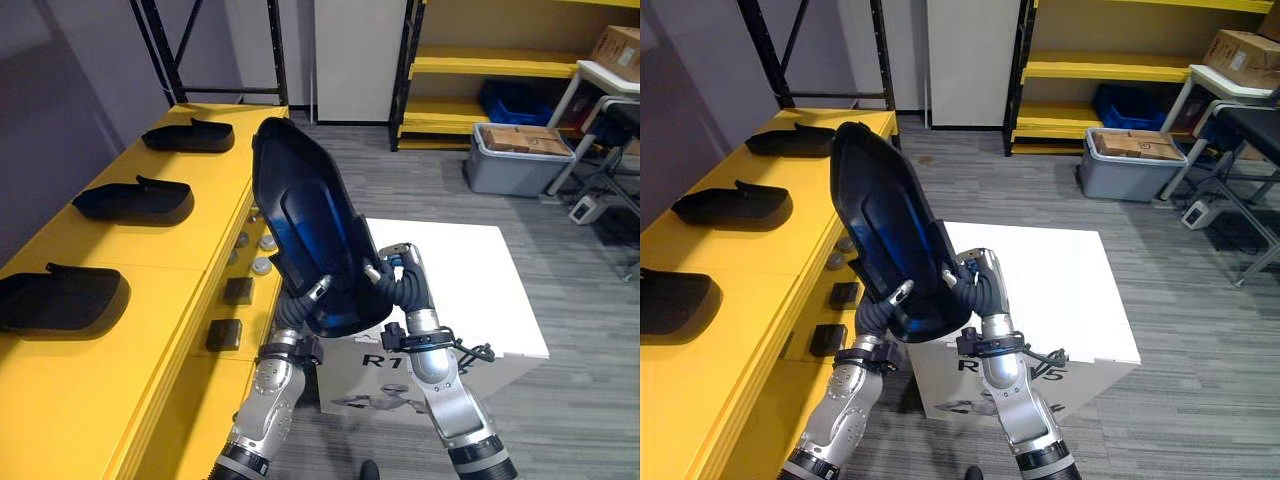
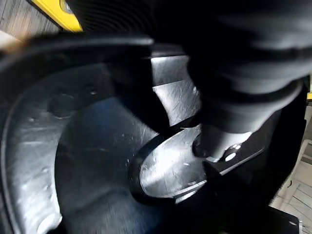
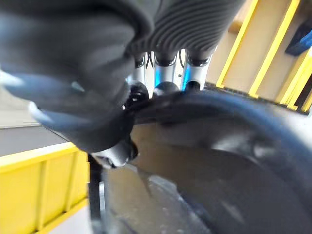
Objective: Walk over and take plastic housings, then place them on the shelf
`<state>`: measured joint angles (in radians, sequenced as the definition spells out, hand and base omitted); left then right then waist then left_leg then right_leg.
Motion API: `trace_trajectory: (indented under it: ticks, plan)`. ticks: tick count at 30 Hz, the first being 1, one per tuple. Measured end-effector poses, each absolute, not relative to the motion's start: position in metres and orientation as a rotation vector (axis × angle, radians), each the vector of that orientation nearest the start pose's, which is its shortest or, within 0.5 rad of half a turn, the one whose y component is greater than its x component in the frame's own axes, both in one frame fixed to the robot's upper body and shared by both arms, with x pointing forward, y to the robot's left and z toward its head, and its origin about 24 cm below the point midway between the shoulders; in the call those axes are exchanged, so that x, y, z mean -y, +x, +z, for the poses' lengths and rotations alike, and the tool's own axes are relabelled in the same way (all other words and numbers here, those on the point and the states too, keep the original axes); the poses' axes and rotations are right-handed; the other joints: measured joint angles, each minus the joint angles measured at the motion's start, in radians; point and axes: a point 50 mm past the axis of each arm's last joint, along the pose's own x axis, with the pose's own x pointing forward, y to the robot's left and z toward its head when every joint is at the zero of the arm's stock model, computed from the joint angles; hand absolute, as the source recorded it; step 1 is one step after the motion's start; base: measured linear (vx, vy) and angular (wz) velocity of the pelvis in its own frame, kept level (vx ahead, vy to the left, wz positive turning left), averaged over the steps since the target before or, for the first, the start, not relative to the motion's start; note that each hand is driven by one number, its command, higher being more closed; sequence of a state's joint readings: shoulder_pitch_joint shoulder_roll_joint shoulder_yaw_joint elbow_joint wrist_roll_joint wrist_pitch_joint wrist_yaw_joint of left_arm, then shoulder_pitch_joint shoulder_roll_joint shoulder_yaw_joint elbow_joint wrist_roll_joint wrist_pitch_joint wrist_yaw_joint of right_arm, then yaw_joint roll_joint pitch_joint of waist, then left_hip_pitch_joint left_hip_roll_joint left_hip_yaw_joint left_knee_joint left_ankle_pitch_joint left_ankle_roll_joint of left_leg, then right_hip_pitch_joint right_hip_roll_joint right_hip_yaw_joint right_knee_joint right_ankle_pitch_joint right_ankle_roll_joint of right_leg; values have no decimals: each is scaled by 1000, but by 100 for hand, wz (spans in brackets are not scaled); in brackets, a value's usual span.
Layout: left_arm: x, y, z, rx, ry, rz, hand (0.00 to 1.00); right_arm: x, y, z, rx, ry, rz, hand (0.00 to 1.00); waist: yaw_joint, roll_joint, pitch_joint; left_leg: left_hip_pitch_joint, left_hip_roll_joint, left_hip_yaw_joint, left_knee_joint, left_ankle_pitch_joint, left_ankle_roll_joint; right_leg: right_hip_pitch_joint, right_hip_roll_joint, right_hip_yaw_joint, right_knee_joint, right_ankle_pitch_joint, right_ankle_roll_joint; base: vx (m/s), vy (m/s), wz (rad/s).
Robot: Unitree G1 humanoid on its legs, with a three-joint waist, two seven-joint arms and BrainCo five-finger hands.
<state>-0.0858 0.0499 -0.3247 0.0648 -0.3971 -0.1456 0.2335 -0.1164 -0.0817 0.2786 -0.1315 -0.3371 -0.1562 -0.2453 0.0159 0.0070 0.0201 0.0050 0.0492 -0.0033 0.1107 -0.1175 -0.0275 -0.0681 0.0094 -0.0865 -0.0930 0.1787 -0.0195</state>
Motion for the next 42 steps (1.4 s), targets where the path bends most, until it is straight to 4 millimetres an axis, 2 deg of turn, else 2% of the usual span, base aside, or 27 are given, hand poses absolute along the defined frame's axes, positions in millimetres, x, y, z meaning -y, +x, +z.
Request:
trace_trajectory:
  ticks: [6,10,12,13,14,15,16,20,22,24,25,27,28,29,32,33,36,42]
  plan:
    - [-92,261,58,87,-233,-82,100,110,254,107,419,-161,87,0,3,-2,-4,3,1,-2,-1,1,0,4,0,-3,0,0,0,17,35,2]
    - [-90,260,67,133,-223,-95,100,130,250,118,459,2,44,0,2,-2,-4,14,1,-2,-4,1,0,14,0,-3,0,-1,1,16,40,0]
    - [-98,258,72,163,-239,-75,100,161,247,125,492,85,-102,0,1,-3,-4,16,1,-1,-7,0,0,15,0,-2,0,-3,3,0,0,0]
    - [-106,255,75,183,-244,-48,100,188,244,125,498,106,-214,0,1,-3,-4,16,0,-1,-7,0,0,15,0,-1,0,-10,13,0,0,0]
    - [-111,254,76,191,-242,-32,100,200,241,124,498,107,-265,0,1,-3,-4,16,1,0,-7,0,0,15,0,-1,0,-10,13,0,0,0]
    - [-121,252,76,200,-240,5,100,222,234,122,495,110,-369,0,0,-3,-4,17,1,0,-9,0,0,15,1,-1,0,-11,15,0,0,0]
    - [-131,249,75,203,-240,48,100,241,225,118,483,104,-452,0,-2,-3,-4,18,2,0,-10,0,0,15,2,-1,0,-12,15,0,0,0]
    - [-148,239,73,205,-234,114,100,277,202,93,380,68,-637,0,-10,-3,-4,18,5,1,-15,0,-1,13,3,0,0,-15,16,0,0,0]
    - [-153,232,76,222,-233,134,100,290,192,71,280,46,-713,0,-13,-3,-4,18,5,3,-17,0,-1,10,3,2,0,-16,16,0,0,0]
    - [-159,227,80,245,-229,151,100,302,177,35,111,37,-788,0,-15,-3,-4,16,4,7,-19,0,-1,5,3,10,0,-16,17,0,0,-6]
    - [-162,226,80,251,-227,161,100,304,174,24,64,40,-799,0,-16,-3,-4,14,4,9,-20,0,-1,2,3,12,0,-16,17,5,7,-9]
    - [-168,222,81,261,-223,189,100,303,154,-20,-152,63,-816,0,-25,-3,-4,10,5,12,-21,0,-1,-3,3,15,0,-16,17,21,25,-5]
    - [-171,221,81,263,-220,202,100,302,149,-31,-206,72,-813,0,-26,-3,-4,10,5,12,-21,0,-2,-3,3,15,0,-17,17,38,45,0]
    - [-172,219,81,264,-220,205,100,298,131,-58,-355,95,-804,0,-27,-3,-4,10,4,12,-22,-1,-2,-4,2,15,0,-17,18,31,40,0]
    - [-173,217,80,261,-219,208,100,286,114,-85,-501,124,-755,0,-28,-4,-4,11,3,12,-25,-1,-2,-4,1,15,1,-17,18,23,47,0]
    - [-174,215,78,256,-215,206,100,274,103,-100,-594,137,-695,0,-26,-4,-4,11,2,11,-26,-1,-1,-3,0,15,3,-17,18,19,42,1]
    - [-177,212,75,241,-208,212,100,247,90,-120,-728,162,-547,0,-28,-5,-3,11,0,10,-27,-1,-1,-2,-1,14,5,-17,18,12,40,1]
    - [-182,207,70,222,-202,237,100,220,75,-142,-882,176,-406,0,-24,-10,1,5,-5,-17,-35,4,5,1,-10,-11,5,-19,20,1,35,15]
